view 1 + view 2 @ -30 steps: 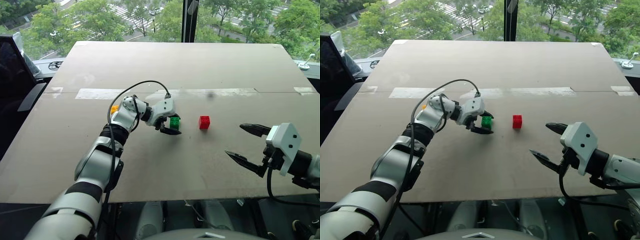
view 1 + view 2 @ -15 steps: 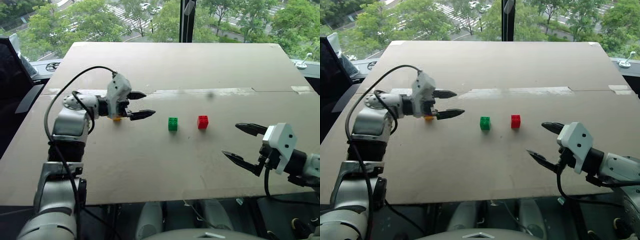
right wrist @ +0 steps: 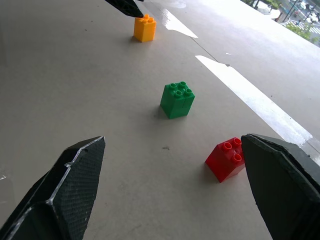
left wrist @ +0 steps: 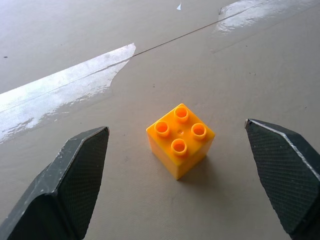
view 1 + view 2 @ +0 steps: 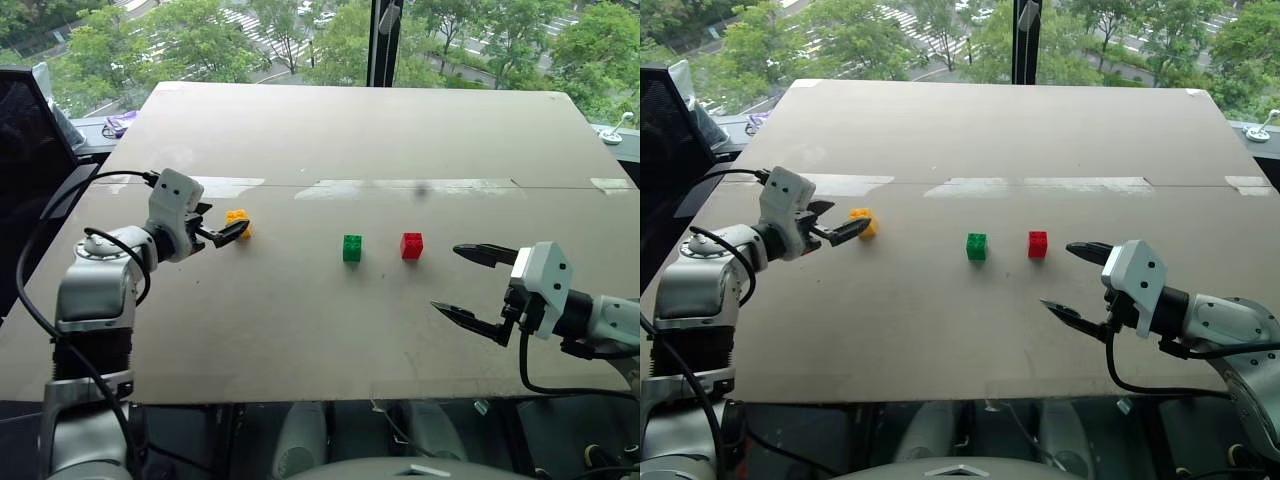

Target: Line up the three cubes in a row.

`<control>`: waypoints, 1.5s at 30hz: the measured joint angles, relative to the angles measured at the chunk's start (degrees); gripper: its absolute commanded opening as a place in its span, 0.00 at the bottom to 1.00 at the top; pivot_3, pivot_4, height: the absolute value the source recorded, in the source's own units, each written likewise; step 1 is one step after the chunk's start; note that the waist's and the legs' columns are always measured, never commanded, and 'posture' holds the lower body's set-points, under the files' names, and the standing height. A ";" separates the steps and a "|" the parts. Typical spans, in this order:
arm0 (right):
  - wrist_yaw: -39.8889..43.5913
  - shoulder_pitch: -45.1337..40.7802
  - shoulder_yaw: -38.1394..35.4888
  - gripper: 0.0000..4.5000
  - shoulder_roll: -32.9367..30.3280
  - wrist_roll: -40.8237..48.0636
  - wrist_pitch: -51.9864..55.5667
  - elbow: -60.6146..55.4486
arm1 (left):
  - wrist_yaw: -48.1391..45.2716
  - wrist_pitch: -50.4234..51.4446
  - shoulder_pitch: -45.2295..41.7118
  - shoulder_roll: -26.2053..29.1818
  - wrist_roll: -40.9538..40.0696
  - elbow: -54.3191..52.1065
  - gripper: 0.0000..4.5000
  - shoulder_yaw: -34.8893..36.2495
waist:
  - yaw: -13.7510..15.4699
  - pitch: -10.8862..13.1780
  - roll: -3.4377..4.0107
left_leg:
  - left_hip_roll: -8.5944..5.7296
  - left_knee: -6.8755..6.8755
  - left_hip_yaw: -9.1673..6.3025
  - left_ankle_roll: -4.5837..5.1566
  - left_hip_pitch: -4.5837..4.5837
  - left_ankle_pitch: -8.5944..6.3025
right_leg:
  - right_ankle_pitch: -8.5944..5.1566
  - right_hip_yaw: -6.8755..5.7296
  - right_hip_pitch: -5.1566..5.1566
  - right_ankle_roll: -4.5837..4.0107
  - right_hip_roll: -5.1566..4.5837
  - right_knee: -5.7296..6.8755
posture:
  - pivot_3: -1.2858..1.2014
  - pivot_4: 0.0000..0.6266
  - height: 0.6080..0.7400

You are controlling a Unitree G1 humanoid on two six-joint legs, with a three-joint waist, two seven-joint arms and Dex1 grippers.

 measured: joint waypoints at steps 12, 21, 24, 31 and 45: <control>-0.27 0.01 1.47 1.00 0.17 -0.48 -0.15 -0.17 | 29.95 7.97 1.49 -18.44 4.32 -10.21 0.99 2.69 | -0.33 -0.05 -0.08 | -0.01 0.01 -0.02 0.00 0.07 0.00 | 0.25 0.02 0.04 0.02 0.04 0.03 | 0.52 0.24 1.00; -0.03 -0.99 1.40 1.00 1.36 0.83 -1.80 -0.52 | 33.76 0.66 1.69 -20.16 5.23 -4.45 0.94 1.33 | -0.32 -0.05 -0.09 | -0.02 0.02 -0.01 0.00 0.07 0.00 | 0.24 0.01 0.04 -0.02 0.04 0.03 | 0.52 0.24 1.00; -0.10 -1.19 1.40 1.00 1.37 0.84 -1.81 -0.56 | 33.99 -1.06 1.55 -20.49 5.22 -2.94 0.75 0.67 | -0.32 -0.05 -0.09 | -0.02 0.01 -0.01 -0.01 0.06 0.00 | 0.25 0.00 0.04 -0.01 0.04 0.02 | 0.52 0.24 1.00; -0.35 -1.21 1.40 1.00 1.37 0.85 -1.78 -0.71 | 32.89 -6.60 1.30 -19.88 5.21 0.87 0.30 -0.20 | -0.32 -0.05 -0.09 | -0.02 0.01 0.01 -0.01 0.06 0.00 | 0.25 -0.01 0.04 -0.02 0.03 0.02 | 0.52 0.24 1.00; -1.50 -0.46 1.44 1.00 1.41 0.61 -1.67 -2.34 | -27.34 -29.19 -2.67 2.88 -4.05 18.36 0.30 -12.07 | -0.34 -0.05 -0.05 | 0.00 0.01 0.18 -0.01 0.00 -0.01 | 0.08 -0.17 0.00 -0.22 0.00 -0.02 | 0.52 0.24 1.00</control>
